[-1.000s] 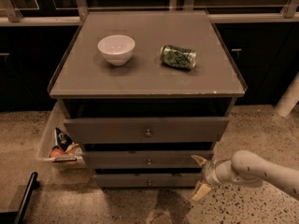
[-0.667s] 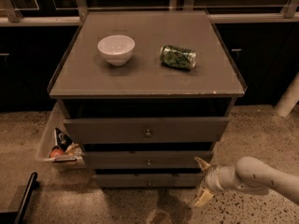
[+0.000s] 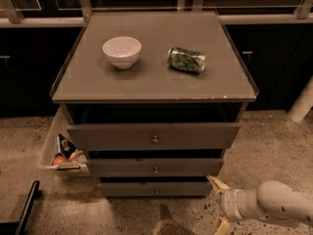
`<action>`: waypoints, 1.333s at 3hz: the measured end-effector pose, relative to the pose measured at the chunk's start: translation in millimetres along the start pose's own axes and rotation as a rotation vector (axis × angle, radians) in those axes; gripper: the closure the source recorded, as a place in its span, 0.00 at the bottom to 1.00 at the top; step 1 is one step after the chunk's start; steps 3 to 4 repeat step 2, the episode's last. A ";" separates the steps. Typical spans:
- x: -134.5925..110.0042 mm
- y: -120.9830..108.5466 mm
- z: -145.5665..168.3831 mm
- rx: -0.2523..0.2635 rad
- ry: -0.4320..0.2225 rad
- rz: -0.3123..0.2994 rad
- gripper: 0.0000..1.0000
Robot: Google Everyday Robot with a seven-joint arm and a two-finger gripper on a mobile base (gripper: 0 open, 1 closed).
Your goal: Close middle drawer
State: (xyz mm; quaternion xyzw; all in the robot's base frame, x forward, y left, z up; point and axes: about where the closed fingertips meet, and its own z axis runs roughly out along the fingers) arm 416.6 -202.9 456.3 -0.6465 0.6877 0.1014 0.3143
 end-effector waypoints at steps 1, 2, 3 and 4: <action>-34.7 9.1 -27.1 0.036 0.052 -0.123 0.00; -39.0 9.3 -32.4 0.038 0.062 -0.138 0.00; -39.0 9.3 -32.4 0.038 0.062 -0.138 0.00; -39.0 9.3 -32.4 0.038 0.062 -0.138 0.00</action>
Offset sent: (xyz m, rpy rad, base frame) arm -0.0163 0.0137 0.0339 -0.0757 -0.0792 0.0560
